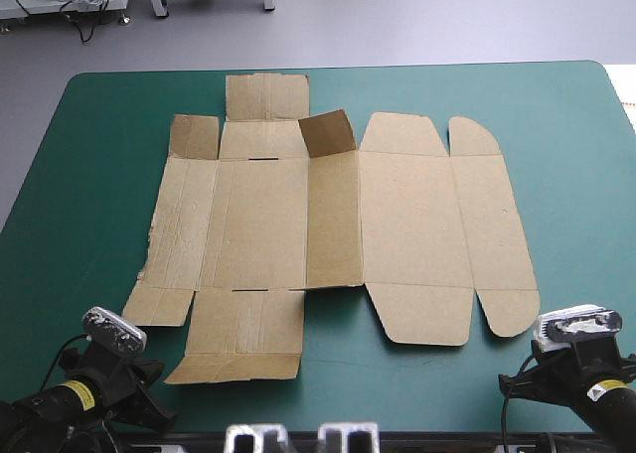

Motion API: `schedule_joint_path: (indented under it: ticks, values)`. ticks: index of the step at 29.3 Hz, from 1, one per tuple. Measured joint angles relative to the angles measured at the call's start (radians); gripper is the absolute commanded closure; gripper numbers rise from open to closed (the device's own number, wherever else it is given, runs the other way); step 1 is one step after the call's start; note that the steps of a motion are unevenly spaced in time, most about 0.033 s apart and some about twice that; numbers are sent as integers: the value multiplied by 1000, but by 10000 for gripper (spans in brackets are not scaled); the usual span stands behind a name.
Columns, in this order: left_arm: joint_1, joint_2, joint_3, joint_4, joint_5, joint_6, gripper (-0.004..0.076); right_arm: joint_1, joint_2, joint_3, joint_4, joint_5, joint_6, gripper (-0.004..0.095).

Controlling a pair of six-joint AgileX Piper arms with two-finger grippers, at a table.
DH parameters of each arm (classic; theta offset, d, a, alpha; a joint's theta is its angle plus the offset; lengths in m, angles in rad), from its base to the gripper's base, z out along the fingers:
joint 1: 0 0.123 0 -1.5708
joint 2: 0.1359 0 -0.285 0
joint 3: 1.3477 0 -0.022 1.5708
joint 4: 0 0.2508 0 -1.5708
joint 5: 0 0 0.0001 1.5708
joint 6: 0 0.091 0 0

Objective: Fold the box

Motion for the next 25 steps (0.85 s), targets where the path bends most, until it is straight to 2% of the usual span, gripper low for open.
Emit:
schedule_joint_path:
  ticks: [15, 19, 25]
  values:
    - [0, 0, -18, 1, -18, -7, 734, 0, 0, 0, 0, 0, 0, 932]
    - [0, 14, -110, 16, -43, -34, 734, 0, 0, 0, 0, -1, 0, 932]
    - [0, 147, -351, 136, -74, -78, 734, 0, 0, 0, 0, -2, 0, 932]
